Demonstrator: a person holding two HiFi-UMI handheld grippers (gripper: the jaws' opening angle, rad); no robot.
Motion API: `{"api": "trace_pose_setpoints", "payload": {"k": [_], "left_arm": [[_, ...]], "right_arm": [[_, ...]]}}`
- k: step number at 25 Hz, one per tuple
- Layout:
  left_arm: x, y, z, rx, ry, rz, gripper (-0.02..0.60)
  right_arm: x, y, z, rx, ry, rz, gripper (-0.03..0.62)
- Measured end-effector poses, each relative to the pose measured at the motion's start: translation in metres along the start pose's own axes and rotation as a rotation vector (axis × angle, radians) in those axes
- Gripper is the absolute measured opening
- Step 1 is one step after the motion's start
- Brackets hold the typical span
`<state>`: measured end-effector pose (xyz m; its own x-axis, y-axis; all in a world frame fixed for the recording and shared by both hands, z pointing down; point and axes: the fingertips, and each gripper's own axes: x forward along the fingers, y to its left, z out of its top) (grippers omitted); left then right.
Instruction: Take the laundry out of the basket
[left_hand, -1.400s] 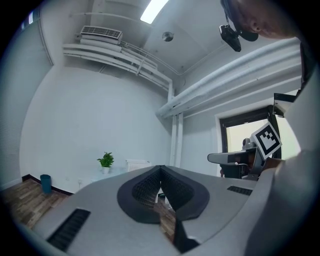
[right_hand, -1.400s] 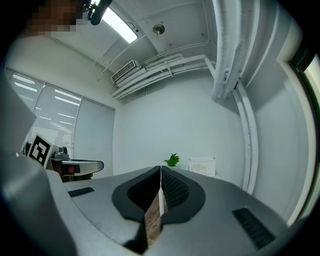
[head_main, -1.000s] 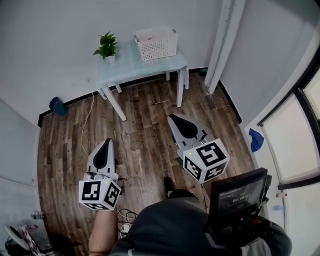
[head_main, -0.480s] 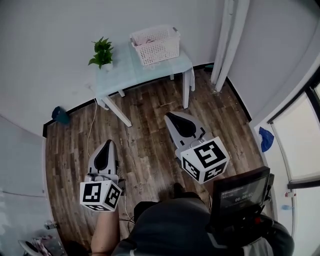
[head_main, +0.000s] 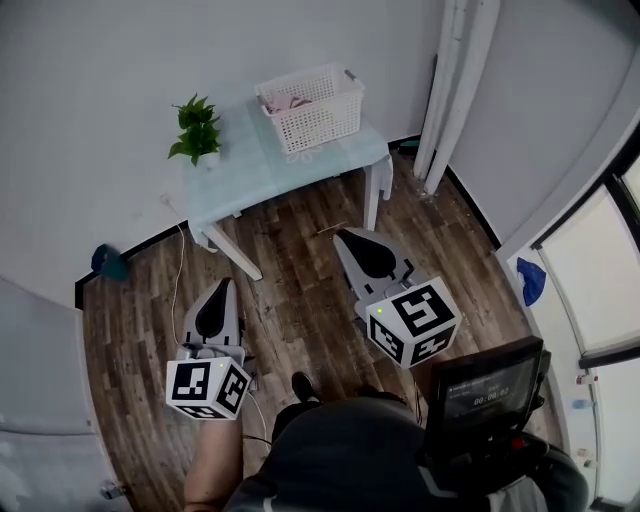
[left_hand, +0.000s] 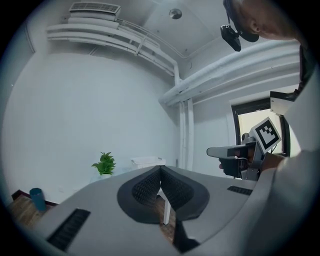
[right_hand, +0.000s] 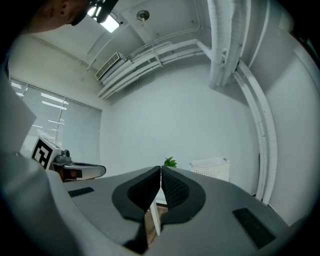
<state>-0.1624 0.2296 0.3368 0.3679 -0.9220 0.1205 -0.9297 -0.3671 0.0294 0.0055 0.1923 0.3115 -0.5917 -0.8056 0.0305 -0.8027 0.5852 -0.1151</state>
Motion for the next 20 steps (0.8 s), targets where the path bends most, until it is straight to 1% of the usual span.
{"api": "trace_pose_setpoints", "payload": {"k": [7, 10, 13, 16, 20], "left_arm": [[0.036, 0.072, 0.022, -0.003, -0.045, -0.092, 0.009], [0.051, 0.101, 0.024, -0.018, -0.052, -0.128, 0.009], [0.067, 0.125, 0.021, -0.033, -0.047, -0.166, 0.008], [0.086, 0.139, 0.019, -0.042, -0.037, -0.196, 0.008], [0.121, 0.143, 0.016, -0.058, -0.038, -0.218, 0.008]], "right_arm": [[0.070, 0.012, 0.013, -0.031, -0.005, -0.096, 0.017], [0.099, 0.017, 0.013, -0.053, 0.000, -0.129, 0.018], [0.123, 0.018, 0.014, -0.048, -0.001, -0.163, 0.018], [0.138, 0.008, 0.016, -0.052, 0.002, -0.203, 0.018], [0.150, -0.023, 0.016, -0.056, 0.013, -0.243, 0.018]]}}
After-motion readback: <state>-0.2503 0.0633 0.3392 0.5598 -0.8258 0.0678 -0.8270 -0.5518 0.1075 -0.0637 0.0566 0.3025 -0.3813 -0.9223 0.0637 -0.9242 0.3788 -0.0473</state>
